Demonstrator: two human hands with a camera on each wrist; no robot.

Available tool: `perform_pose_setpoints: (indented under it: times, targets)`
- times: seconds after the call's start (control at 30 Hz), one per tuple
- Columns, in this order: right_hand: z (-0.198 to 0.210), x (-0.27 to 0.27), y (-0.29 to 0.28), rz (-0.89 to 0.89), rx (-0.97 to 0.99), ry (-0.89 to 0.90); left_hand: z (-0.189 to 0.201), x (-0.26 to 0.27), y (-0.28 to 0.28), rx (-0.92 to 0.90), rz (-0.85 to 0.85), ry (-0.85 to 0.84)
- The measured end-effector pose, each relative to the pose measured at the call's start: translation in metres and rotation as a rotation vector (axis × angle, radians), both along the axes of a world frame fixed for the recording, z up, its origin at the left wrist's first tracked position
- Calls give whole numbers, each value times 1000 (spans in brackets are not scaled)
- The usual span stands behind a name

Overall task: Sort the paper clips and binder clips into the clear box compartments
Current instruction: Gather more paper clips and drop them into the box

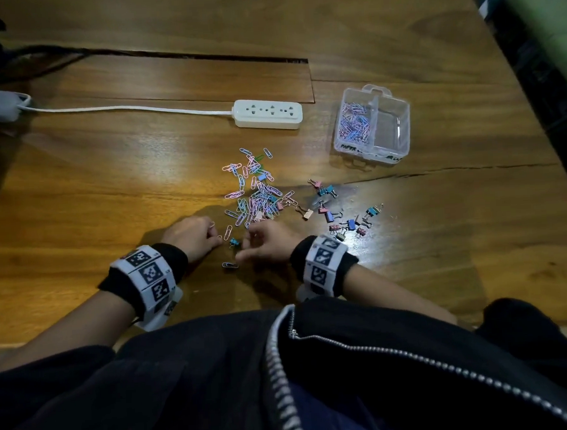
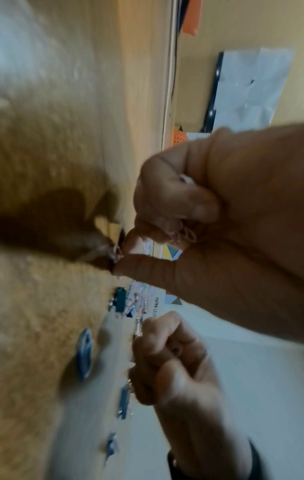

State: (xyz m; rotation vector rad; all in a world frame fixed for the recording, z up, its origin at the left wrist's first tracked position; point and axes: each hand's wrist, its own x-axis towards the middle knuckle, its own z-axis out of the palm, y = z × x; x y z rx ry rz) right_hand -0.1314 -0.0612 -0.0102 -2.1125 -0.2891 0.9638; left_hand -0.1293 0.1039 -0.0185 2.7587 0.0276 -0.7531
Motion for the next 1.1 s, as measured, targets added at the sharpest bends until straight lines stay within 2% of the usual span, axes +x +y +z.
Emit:
perform_pose_setpoints:
  times: [0.1,0.2,0.23,0.33,0.4,0.47,0.53,0.6,0.67,0.73,0.83,0.97,1.03,1.1]
  targets:
    - [4,-9,9,265,-210,-252,-2,4,1,-36,40,48]
    - [1,-13,15,416,-293,-418,-2,8,1,-147,143,45]
    - [0,-14,16,426,-302,-447,-1,10,0,-272,226,54]
    - [-3,-13,15,429,-315,-444,8,16,1,-820,593,189]
    - [-4,-14,13,447,-314,-428,11,18,4,-1110,692,254]
    - [-7,-15,12,434,-286,-428,13,17,7,-1280,738,292]
    - [-9,-16,12,421,-252,-440,13,17,8,-1350,777,311]
    - [-10,-16,15,464,-262,-452,12,18,11,-1312,770,303]
    - [-11,-14,17,512,-286,-442,10,20,12,-1191,716,273]
    - [-12,-12,17,532,-297,-438,7,22,9,-966,646,251]
    - [-15,-11,12,526,-323,-426,2,20,4,-491,443,116]
    - [-14,-10,-2,454,-308,-433,-1,15,-7,-79,151,-49]
    - [-12,-9,-8,458,-303,-427,-1,13,-14,23,79,-88]
    - [-11,-7,-12,481,-321,-413,-2,11,-19,51,36,-81]
